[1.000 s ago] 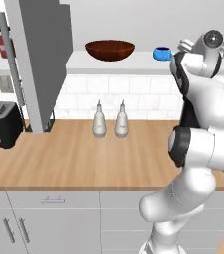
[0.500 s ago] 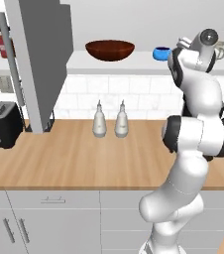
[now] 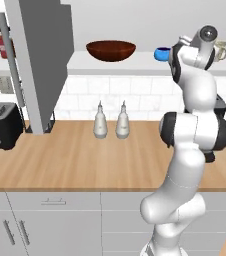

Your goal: Gather all objects into one cabinet and sort the glasses and bowls to opposite sides.

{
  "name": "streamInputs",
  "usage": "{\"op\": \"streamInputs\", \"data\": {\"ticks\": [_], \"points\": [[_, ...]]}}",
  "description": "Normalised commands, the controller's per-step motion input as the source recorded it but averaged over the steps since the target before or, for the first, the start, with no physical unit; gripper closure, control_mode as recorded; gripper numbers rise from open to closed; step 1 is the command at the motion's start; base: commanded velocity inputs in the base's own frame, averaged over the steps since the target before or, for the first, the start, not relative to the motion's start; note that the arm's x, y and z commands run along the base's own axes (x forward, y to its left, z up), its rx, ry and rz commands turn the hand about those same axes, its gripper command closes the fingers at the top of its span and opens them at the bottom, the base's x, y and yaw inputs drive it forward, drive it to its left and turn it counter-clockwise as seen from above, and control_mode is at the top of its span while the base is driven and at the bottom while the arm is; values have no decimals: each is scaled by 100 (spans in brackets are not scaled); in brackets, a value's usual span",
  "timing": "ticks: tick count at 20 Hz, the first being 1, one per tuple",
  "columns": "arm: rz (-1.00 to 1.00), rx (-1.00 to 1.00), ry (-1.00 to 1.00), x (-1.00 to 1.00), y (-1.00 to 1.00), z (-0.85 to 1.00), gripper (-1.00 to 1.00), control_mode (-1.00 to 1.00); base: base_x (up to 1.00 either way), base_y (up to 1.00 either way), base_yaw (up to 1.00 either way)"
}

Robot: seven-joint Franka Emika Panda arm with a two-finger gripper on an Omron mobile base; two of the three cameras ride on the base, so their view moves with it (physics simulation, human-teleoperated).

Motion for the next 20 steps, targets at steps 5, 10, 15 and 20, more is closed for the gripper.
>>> {"op": "streamInputs", "data": {"ticks": [5, 10, 15, 20], "points": [[0, 3, 0, 0, -1, -3, 100, -100, 0, 0, 0], [0, 19, 1, 0, 10, -30, -100, -100, 0, 0, 0], [0, 10, 0, 0, 0, -8, -100, -100, 0, 0, 0], [0, 0, 0, 0, 3, -1, -100, -100, 0, 0, 0]]}}
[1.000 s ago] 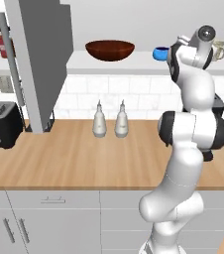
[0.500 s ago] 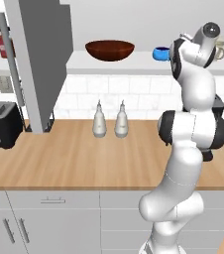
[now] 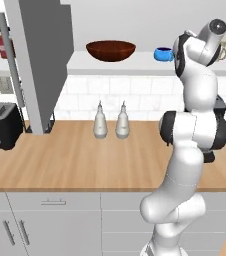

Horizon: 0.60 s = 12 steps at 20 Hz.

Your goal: Gather all objects into one cabinet and sort the glasses and bowls to opposite sides.

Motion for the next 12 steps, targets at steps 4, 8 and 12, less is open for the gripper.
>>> {"op": "streamInputs", "data": {"ticks": [4, 8, 12], "points": [[2, -7, 0, -24, 10, 0, -100, -100, 0, 0, 0], [8, -19, -4, -84, 12, 2, -100, -100, 0, 0, 0], [9, -27, -5, -100, 24, 0, -100, -100, 0, 0, 0]]}}
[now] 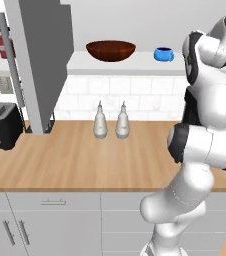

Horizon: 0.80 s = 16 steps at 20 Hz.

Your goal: Gather all objects into one cabinet and sort the glasses and bowls to opposite sides.

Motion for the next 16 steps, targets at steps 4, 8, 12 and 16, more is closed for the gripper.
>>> {"op": "streamInputs", "data": {"ticks": [4, 8, 12, 16], "points": [[10, -28, 0, -100, 38, -2, -100, -100, 0, 0, 0], [9, -28, 0, -100, 56, -2, -100, -100, 0, 0, 0], [2, -23, -4, -100, 55, 0, -100, -100, 0, 0, 0], [0, -18, -5, -100, 43, 3, -100, -100, 0, 0, 0]]}}
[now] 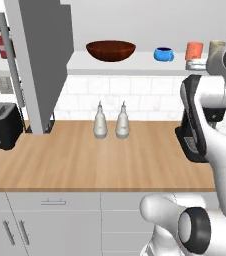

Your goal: Gather all objects into one cabinet and sort the glasses and bowls to opposite sides.

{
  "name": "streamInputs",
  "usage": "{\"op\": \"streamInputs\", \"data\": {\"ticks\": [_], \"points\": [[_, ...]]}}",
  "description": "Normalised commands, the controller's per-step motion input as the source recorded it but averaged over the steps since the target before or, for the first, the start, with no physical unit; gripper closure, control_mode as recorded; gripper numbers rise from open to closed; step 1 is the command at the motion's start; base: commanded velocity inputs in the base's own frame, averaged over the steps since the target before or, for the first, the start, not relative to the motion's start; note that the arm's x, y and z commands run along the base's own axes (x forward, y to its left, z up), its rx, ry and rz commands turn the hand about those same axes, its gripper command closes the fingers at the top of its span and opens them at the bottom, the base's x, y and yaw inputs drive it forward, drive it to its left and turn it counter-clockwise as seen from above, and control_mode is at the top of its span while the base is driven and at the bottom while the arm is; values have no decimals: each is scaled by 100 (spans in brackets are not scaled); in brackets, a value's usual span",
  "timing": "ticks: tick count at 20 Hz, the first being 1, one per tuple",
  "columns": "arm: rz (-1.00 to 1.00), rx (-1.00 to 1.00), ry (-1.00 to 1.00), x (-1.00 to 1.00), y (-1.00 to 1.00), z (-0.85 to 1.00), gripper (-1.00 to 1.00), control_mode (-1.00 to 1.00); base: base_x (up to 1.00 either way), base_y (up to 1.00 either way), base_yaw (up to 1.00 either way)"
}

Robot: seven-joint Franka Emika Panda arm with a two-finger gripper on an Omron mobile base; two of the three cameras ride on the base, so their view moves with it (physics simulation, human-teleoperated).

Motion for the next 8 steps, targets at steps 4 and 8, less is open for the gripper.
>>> {"op": "streamInputs", "data": {"ticks": [4, 8], "points": [[0, -6, -4, -100, 27, 11, -100, -100, 0, 0, 0], [0, 0, -1, -100, 14, 24, -100, -100, 0, 0, 0]]}}
